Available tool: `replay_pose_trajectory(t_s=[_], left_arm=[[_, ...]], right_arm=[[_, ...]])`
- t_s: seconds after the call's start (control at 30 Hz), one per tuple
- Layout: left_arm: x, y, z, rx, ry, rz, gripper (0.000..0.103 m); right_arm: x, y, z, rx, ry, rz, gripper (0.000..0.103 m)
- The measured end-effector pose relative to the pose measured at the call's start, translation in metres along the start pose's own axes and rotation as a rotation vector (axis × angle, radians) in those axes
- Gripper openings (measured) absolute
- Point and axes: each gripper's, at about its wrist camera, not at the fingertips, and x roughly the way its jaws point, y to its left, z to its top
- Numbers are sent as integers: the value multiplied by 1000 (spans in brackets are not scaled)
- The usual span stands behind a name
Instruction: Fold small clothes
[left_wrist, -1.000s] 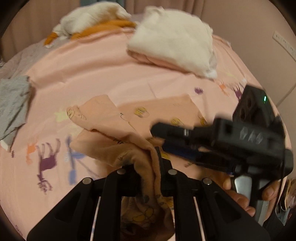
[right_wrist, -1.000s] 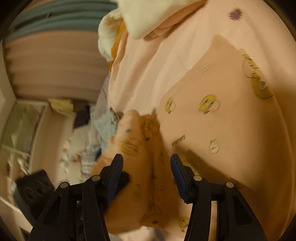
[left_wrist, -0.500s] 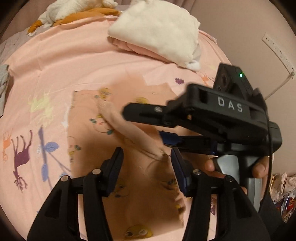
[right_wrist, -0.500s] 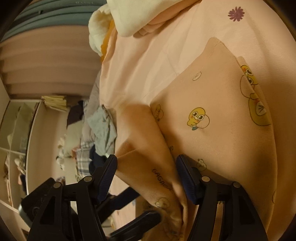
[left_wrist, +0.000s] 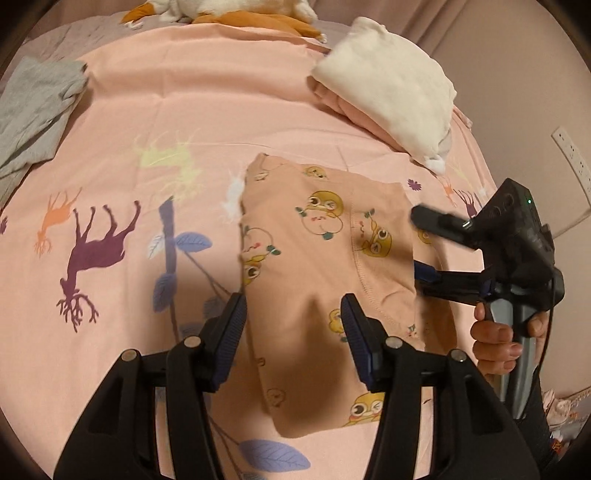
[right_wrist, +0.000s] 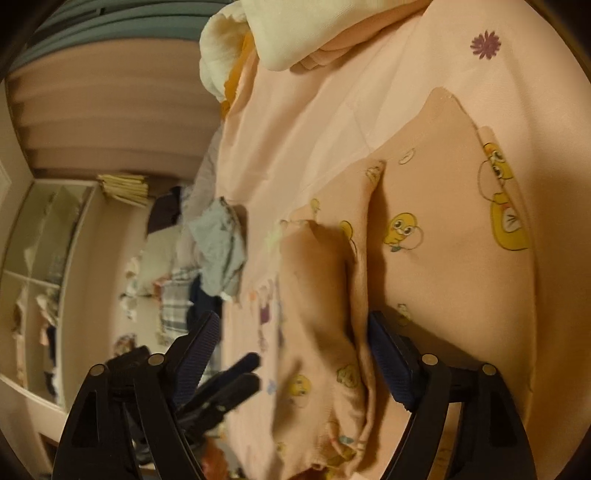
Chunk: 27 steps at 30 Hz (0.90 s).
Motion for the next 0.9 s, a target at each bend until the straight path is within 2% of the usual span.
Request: replay_pose_trajectory(t_s=[0.03, 0.1, 0.17, 0.2, 0.27, 0.3, 0.53, 0.63, 0.73, 0.9], left_arm=[[-1, 1, -1, -7, 0, -1, 53], [-3, 2, -3, -10, -3, -1, 53], [-4, 1, -4, -6, -4, -2, 53], [-5, 0, -6, -3, -6, -2, 53], [-6, 1, -6, -3, -9, -2, 53], [-6, 2, -6, -4, -9, -2, 53], [-12, -1, -6, 1, -22, -8, 53], [-12, -6, -6, 5, -26, -17, 53], [-8, -14, -5, 16, -19, -26, 53], [2, -34, -6, 54, -6, -43, 53]], right_arm=[[3, 2, -1, -16, 0, -26, 81], [10, 7, -1, -46, -8, -73, 71], [17, 7, 1, -58, -6, -121, 46], [20, 7, 2, -63, -4, -153, 39], [26, 2, 4, -75, -3, -216, 16], [27, 1, 4, -79, -9, -227, 11], [-8, 36, 10, -208, -98, -230, 8], [-28, 46, 16, -252, -131, -263, 8], [-39, 41, 18, -259, -147, -301, 8], [-36, 11, 20, -209, -121, -348, 8]])
